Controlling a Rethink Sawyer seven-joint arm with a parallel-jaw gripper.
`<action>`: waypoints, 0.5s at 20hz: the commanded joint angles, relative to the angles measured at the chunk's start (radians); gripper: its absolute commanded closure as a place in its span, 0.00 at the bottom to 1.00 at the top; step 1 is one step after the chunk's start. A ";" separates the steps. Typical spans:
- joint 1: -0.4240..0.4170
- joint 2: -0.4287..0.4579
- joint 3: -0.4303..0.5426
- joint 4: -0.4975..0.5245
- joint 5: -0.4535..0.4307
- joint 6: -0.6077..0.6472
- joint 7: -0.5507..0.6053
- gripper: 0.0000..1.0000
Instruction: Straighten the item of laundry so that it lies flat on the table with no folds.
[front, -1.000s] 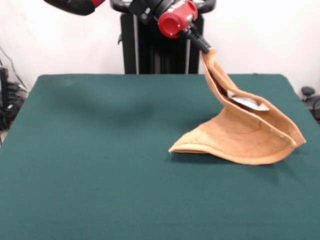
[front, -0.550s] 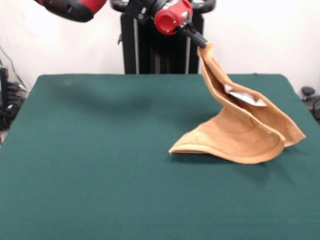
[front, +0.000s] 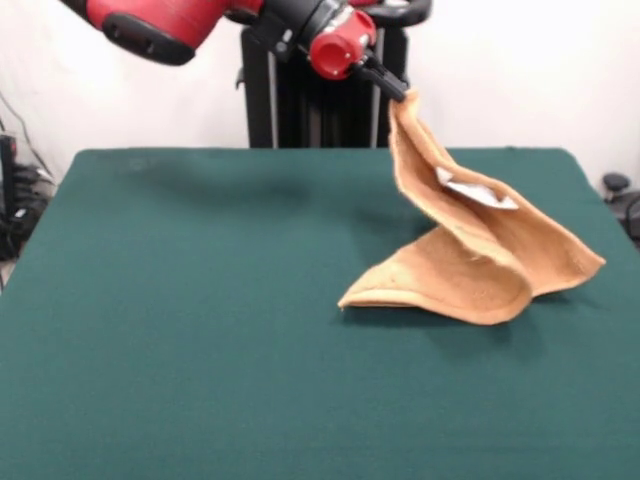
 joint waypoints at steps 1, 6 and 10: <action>-0.003 0.134 -0.188 -0.169 -0.006 0.184 -0.471 1.00; -0.055 0.211 -0.242 -0.241 0.018 0.232 -0.642 1.00; -0.082 0.251 -0.273 -0.284 0.036 0.266 -0.750 1.00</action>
